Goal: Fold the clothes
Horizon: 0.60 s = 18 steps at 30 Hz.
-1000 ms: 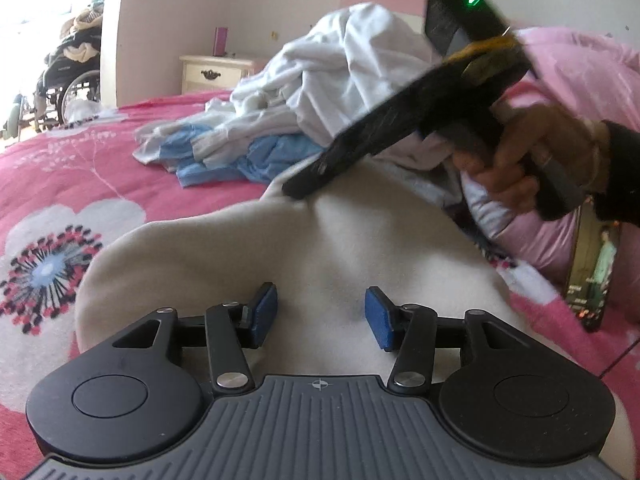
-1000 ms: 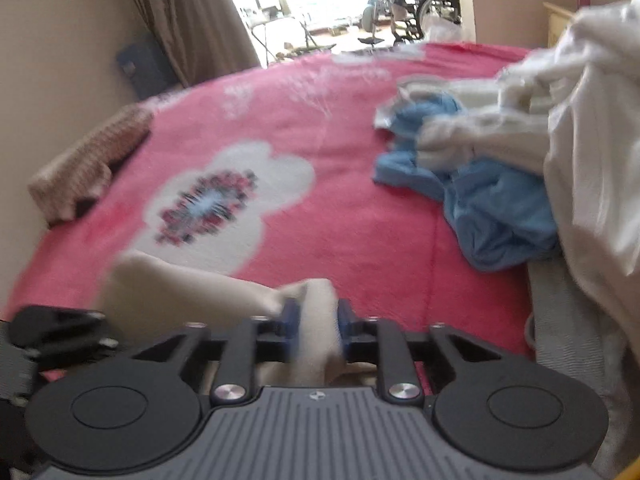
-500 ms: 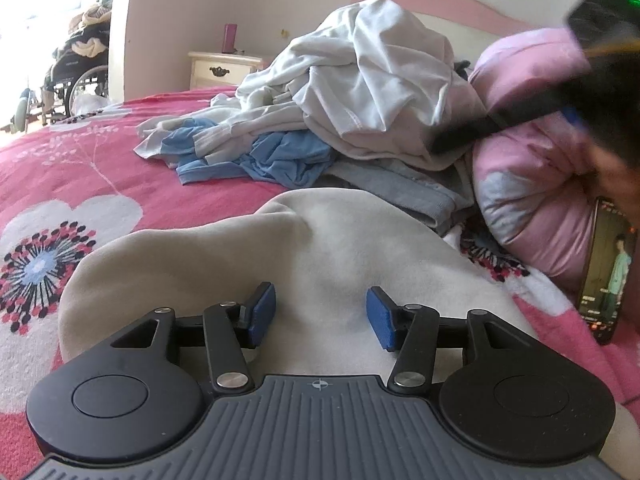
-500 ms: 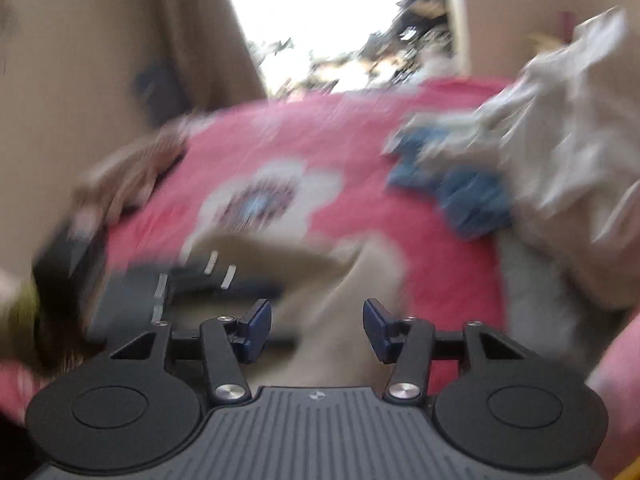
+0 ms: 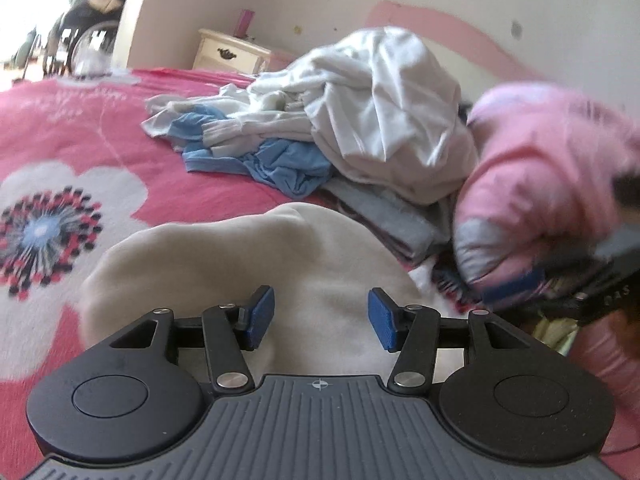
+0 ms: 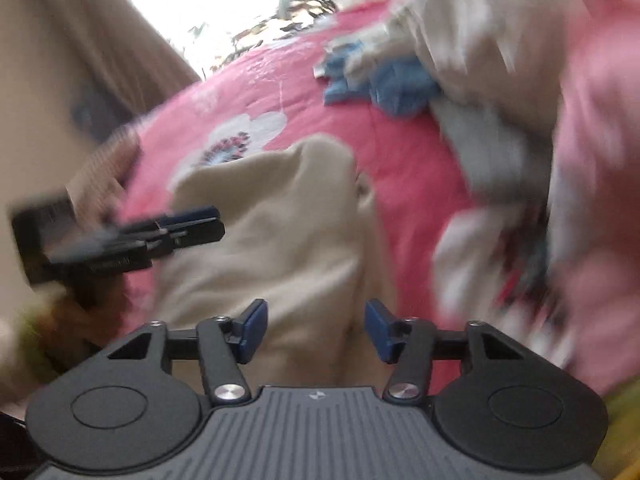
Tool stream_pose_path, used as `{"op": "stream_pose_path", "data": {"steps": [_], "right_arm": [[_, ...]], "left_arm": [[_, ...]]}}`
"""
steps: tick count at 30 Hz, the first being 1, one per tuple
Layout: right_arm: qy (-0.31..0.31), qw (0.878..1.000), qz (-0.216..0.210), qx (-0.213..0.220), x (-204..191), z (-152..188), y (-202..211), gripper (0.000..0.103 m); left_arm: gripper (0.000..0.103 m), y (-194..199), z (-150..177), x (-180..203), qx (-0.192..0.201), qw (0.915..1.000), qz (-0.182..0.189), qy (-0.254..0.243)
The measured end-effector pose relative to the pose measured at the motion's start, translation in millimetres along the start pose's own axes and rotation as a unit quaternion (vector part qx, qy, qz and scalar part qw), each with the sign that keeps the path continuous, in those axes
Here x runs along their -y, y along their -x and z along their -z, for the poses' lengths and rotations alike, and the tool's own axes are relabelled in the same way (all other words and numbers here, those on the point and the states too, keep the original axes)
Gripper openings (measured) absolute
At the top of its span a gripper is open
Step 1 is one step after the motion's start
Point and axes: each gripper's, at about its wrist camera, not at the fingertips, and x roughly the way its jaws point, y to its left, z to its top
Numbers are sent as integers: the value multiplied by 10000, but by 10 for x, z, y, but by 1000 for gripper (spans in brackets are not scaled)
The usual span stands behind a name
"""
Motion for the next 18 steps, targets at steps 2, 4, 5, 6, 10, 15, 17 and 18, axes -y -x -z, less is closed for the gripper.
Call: {"op": "stream_pose_path", "data": {"steps": [2, 4, 5, 6, 10, 15, 17, 18], "right_arm": [[-889, 9951, -424, -71, 219, 138, -95, 63], [-1751, 9805, -859, -237, 457, 274, -268, 64], [-2087, 9720, -1032, -306, 562, 337, -363, 64], [-2294, 9662, -1135, -323, 640, 390, -446, 64], [-2564, 9527, -1595, -328, 742, 500, -597, 70], [-2019, 9626, -1743, -482, 607, 473, -669, 83], [-1993, 9625, -1781, -466, 582, 472, -717, 86], [-1944, 9641, -1750, -449, 543, 469, -738, 86]], "left_arm": [[52, 127, 52, -55, -85, 9996, 166, 193], [52, 239, 124, -49, -200, 9992, 284, 201], [52, 292, 164, -19, -219, 9993, 290, 106], [52, 340, 202, 14, -235, 9993, 286, 0], [53, 463, 340, 176, -268, 9983, 111, -515], [53, 533, 423, 256, -254, 9960, -80, -855], [53, 494, 458, 281, -248, 9943, -161, -1021], [54, 472, 479, 298, -237, 9933, -205, -1109]]}}
